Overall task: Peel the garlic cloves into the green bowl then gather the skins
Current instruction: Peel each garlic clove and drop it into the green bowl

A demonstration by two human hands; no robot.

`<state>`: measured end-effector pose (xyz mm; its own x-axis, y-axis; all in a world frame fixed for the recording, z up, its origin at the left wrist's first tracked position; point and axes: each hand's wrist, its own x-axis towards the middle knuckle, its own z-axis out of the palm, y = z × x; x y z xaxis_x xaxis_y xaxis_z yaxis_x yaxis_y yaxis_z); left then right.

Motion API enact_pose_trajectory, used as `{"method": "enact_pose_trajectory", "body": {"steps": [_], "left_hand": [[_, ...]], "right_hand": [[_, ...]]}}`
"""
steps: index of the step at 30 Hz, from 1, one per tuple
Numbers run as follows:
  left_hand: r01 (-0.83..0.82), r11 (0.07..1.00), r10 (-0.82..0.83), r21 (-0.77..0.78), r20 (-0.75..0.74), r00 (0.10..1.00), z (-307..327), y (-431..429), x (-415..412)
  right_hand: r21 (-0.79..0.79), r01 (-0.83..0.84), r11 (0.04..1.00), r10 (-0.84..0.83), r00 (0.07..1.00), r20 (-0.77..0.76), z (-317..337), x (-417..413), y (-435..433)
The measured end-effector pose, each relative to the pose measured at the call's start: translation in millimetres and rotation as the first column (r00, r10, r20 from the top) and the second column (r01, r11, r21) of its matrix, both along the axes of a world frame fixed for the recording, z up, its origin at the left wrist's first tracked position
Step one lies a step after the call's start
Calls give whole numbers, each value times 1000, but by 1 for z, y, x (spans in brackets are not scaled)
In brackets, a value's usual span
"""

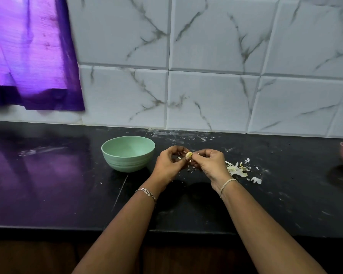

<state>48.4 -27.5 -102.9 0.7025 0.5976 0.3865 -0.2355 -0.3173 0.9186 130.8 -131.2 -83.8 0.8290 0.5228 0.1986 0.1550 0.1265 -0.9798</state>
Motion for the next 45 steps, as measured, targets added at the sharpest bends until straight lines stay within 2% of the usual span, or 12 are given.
{"method": "enact_pose_trajectory", "body": {"steps": [9,13,17,19,22,26,30,35,37,43,44,45], "left_hand": [[-4,999,2,45,43,999,1,-2,-1],[9,999,-10,43,36,999,0,-1,2],[16,993,6,-119,177,984,4,-1,0],[42,984,-9,-170,192,981,5,-2,-2],[116,972,-92,-206,122,988,4,-9,-4],[179,944,-168,-277,63,984,4,-9,-5],[203,926,-197,-318,51,979,4,-7,-5],[186,924,-186,-334,34,982,6,-8,-6],[185,925,-188,-333,25,982,6,-10,-7],[177,931,-185,-319,7,983,6,-10,-7],[168,934,-175,-315,7,985,7,-11,-8],[159,936,-163,-315,12,987,7,-11,-8]], "right_hand": [[-54,55,997,-52,997,54,-4,4,3],[-121,126,985,-107,982,153,-8,6,5],[-336,349,875,-142,848,510,-7,9,-1],[-344,415,842,-154,797,584,-6,12,-5],[-332,532,779,-179,696,695,-5,20,-11],[-372,653,660,-111,575,811,3,40,-29],[-399,711,579,-127,561,818,1,58,-52],[-381,653,655,-279,677,681,-7,65,-55],[-366,621,693,-276,697,662,-9,67,-54],[-252,549,797,-189,623,759,-9,58,-44],[-238,450,861,-168,693,701,-7,52,-39],[-217,293,931,-124,814,567,-5,42,-34]]}}
